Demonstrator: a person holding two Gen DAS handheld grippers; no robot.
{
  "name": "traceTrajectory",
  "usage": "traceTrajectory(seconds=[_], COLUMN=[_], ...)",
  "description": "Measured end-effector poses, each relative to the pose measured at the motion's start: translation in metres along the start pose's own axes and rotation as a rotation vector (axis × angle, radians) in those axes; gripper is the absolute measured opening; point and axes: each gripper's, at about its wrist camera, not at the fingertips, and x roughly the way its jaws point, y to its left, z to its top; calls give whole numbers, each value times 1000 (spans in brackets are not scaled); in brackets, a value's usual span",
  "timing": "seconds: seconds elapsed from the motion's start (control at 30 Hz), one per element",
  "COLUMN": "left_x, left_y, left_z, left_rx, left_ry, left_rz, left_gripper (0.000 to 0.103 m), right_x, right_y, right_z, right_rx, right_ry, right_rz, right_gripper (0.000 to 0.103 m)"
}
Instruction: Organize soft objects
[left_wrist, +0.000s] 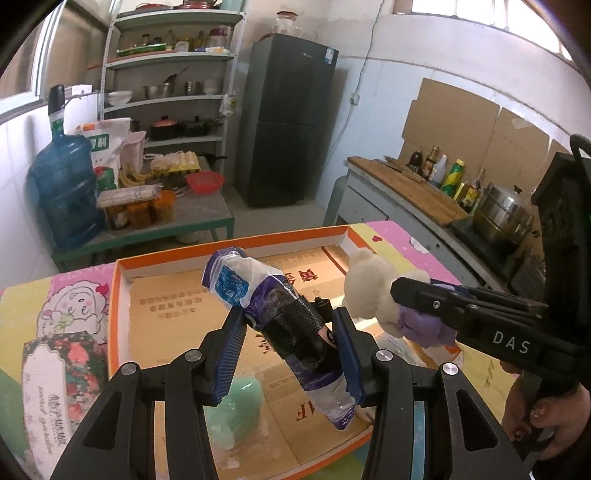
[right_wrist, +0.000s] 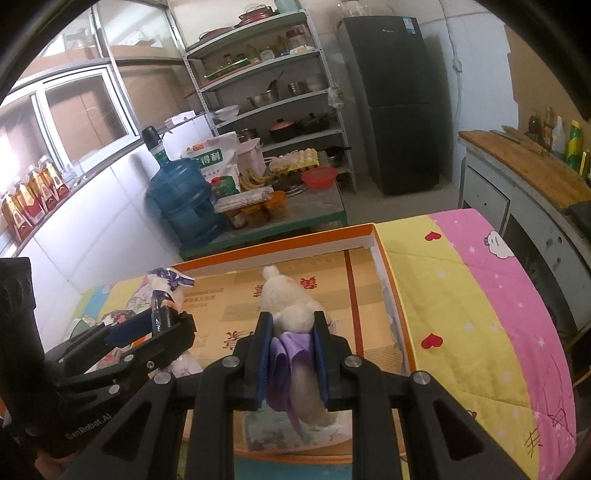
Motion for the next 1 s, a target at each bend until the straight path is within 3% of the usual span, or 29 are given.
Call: traceTrajectory(seconds=[1.0], left_x=[41], left_y=[-7], left_z=[-11], left_rx=[0], left_ry=[84], left_rz=[-11], left_gripper=[51], right_x=[25], right_y=[-14], right_z=[-5], right_rx=[14], right_ry=[20], right_rz=[12], right_gripper=[24])
